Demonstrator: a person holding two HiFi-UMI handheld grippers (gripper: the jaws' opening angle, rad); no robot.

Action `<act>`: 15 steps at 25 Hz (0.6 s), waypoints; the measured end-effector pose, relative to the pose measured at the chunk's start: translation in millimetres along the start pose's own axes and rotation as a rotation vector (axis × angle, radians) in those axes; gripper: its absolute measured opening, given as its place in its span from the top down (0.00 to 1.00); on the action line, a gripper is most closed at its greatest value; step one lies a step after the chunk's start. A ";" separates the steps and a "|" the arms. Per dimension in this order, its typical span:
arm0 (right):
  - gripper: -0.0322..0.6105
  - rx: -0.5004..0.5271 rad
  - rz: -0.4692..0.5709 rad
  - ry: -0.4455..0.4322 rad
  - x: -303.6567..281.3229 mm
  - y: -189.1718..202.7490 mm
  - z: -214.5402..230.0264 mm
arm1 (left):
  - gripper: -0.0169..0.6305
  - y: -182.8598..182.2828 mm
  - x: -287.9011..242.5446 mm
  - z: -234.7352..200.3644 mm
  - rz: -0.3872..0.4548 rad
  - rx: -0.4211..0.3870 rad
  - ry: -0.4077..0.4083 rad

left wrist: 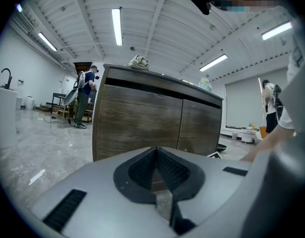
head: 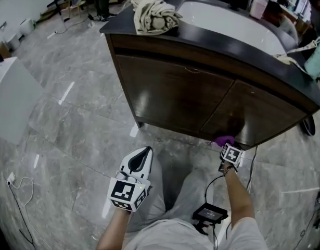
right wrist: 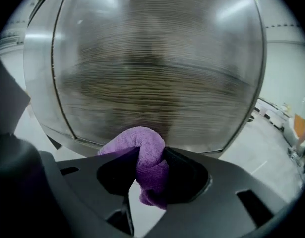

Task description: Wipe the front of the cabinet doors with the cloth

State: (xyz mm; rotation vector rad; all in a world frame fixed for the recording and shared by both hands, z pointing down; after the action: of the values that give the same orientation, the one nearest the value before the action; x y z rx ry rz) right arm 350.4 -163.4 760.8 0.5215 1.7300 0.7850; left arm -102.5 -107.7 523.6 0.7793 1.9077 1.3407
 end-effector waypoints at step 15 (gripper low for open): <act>0.71 -0.249 0.066 0.209 65.0 36.6 182.8 | 0.96 2.1 -49.5 59.5 -0.016 0.052 0.130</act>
State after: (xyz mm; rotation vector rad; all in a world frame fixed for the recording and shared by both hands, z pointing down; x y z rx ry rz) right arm 504.5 -49.3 713.7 0.3370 1.7786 1.1183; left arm -25.3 -112.9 519.9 0.7155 2.0534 1.3660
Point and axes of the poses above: the fingertips, and each gripper's own axes: x backward along the fingers, z to its right, y out of its underside, the point moved 7 cm from there along x, backward along the fingers, and after that the axes turned 8 degrees about x, right-handed, at the moved point
